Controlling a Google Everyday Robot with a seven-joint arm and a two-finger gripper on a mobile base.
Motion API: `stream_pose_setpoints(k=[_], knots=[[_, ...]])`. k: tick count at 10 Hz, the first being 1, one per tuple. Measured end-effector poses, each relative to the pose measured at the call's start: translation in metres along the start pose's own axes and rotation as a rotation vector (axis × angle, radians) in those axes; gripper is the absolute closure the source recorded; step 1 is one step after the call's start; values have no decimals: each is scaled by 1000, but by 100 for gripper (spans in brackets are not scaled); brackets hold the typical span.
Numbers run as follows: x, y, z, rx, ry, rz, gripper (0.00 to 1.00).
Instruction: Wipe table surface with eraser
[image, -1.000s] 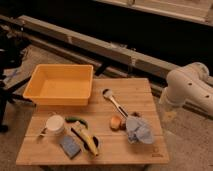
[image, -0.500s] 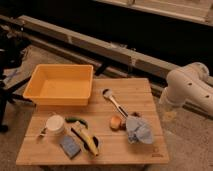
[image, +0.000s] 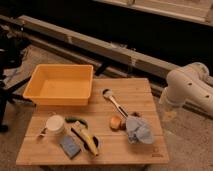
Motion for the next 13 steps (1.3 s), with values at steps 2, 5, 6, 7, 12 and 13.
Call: stream_pose_setpoints(k=[2,5,6,7,12,13], knots=[[0,0,0,0,0,0,35],[0,0,0,0,0,0,35],[0,0,0,0,0,0,35],[0,0,0,0,0,0,35],[-1,1,0,-1,-3,-9,35],[-6,5,-3,2,-11,-44,35]])
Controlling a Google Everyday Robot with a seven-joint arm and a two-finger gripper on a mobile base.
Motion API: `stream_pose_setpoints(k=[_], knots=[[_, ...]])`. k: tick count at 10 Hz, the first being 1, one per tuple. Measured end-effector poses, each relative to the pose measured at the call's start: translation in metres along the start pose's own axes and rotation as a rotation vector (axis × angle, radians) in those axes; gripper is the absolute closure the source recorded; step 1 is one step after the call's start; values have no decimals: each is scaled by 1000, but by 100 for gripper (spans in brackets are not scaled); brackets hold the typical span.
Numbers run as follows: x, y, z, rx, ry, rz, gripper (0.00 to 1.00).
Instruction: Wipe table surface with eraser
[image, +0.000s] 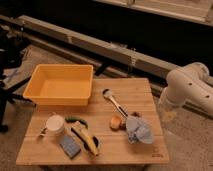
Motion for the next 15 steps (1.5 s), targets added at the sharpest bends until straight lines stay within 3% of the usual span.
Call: stream_pose_setpoints(k=[2,5,8,11,13,15], knots=[[-23,7,-3,6,-3,-66,35],[-94,18,-7,25,-2,-190,35],[-168,34,-9,47,-12,-374,35],[-247,47,-11,78,-51,-636,35],[-282,54,-8,104,-84,-801,35],[-299,58,-9,132,-125,-892,35]])
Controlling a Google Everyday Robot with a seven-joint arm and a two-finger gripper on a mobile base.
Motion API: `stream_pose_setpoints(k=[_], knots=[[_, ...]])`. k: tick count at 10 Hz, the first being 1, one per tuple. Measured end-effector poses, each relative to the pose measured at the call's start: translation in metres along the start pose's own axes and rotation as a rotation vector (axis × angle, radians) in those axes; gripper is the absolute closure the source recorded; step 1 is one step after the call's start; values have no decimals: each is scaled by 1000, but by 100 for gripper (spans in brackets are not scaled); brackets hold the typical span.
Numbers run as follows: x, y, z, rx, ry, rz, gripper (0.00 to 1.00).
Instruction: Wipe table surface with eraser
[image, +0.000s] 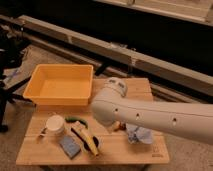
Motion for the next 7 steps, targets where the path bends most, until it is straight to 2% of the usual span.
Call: stream_pose_setpoints(k=[1,2,3,4,5,7], knots=[[-7,-2,-6,57,-40,-69,35],[-8,1,-10,95,-54,-107,35],[-9,4,-12,124,-62,-146,35],[-13,8,-13,143,-60,-224,35],[-16,9,-13,163,-45,-286,35],[-22,13,-11,212,14,-385,35]])
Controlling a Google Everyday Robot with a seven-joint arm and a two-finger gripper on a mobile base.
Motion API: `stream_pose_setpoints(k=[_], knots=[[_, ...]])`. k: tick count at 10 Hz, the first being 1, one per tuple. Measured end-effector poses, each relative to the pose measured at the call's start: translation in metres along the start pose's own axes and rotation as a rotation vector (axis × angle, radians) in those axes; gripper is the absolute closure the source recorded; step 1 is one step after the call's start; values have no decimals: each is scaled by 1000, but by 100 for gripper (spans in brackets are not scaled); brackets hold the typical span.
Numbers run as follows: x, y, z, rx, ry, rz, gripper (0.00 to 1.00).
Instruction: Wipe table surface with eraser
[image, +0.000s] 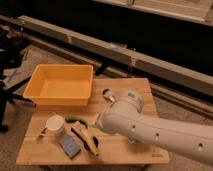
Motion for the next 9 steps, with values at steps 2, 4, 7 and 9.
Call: stream_pose_setpoints(k=[2,4,7,9], knots=[[-5,-1,1,28,40,-65,35],[-6,-2,1,30,39,-69,35],[-6,-2,1,29,38,-70,35],[-4,-5,6,13,37,-99,35]])
